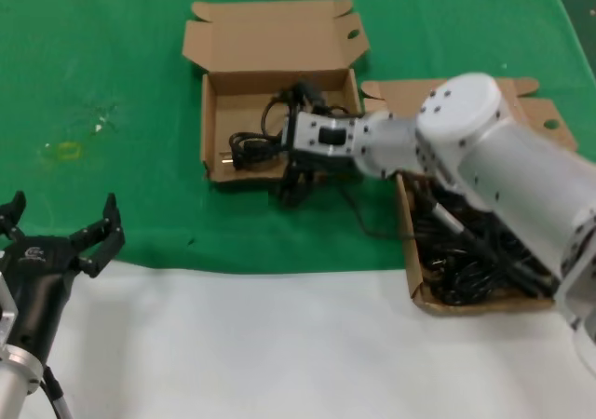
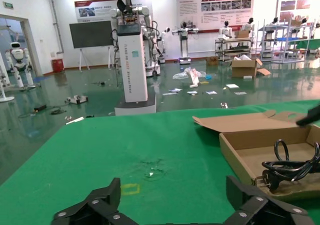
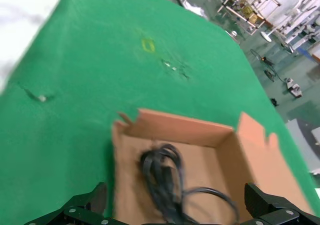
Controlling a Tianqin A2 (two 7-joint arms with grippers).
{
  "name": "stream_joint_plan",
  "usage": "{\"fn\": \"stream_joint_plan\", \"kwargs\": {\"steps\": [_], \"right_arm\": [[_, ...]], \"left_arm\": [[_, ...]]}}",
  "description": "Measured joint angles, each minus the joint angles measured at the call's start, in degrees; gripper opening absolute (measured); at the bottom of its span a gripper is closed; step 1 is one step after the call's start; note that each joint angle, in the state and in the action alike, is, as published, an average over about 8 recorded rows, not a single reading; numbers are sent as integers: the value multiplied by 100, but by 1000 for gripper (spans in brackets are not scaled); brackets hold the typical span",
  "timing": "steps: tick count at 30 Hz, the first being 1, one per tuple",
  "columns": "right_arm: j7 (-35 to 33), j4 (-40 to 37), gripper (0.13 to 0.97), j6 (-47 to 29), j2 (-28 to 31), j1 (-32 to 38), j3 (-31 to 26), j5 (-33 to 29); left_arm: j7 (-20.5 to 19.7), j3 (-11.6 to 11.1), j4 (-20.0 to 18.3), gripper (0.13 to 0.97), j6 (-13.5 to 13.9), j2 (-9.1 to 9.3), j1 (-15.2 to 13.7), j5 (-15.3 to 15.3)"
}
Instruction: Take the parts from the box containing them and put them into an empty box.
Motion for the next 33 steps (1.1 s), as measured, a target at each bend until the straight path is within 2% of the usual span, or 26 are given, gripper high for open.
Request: {"fn": "stream_joint_plan", "kwargs": {"steps": [3,4,12,16,24,33], "right_arm": [[140,308,965,122,64,-289,245,-54],[189,416,965,165,86,-390,332,-74],[588,1296,966,515,269,-1220,1033,-230],[787,1734,966,689,360,-1631,1382,-308],[1188,2625,966,1040,545,-2467,2096,-464],[1635,3615,966,1432,751,-3396,2881,-640]], "left_arm": [[0,0,0,679,0,0,0,0],[0,0,0,679,0,0,0,0],[0,0,0,846,0,0,0,-1],[0,0,0,846,0,0,0,-1],[4,0,0,942,0,0,0,0],[1,0,0,966,0,0,0,-1]]}}
